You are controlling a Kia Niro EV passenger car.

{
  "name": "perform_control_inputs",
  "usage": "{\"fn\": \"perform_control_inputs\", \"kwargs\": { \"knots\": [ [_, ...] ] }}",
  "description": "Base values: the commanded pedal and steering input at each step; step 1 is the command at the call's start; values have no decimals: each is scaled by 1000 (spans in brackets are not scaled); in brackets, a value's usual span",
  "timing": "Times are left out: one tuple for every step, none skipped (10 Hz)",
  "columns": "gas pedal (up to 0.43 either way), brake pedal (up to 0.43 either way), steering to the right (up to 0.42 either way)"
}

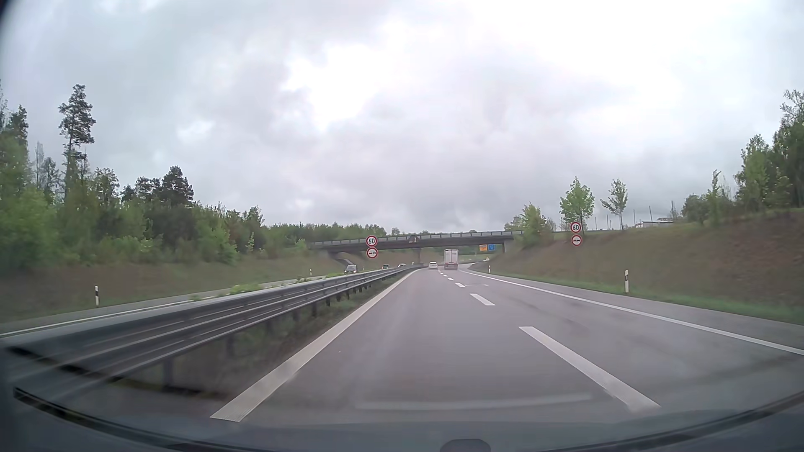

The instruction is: Follow the waypoints while adhering to traffic rules and regulations

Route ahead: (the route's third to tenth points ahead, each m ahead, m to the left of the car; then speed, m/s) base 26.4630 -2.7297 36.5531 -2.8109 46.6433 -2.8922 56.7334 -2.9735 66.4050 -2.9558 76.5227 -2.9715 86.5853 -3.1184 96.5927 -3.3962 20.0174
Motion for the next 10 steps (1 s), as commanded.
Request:
{"fn": "perform_control_inputs", "kwargs": {
  "knots": [
    [118, 0, 0],
    [118, 0, -1],
    [118, 0, -1],
    [118, 0, -1],
    [0, 0, -1],
    [0, 0, 0],
    [0, 0, 0],
    [0, 0, 0],
    [0, 0, -1],
    [0, 0, -1]
  ]
}}
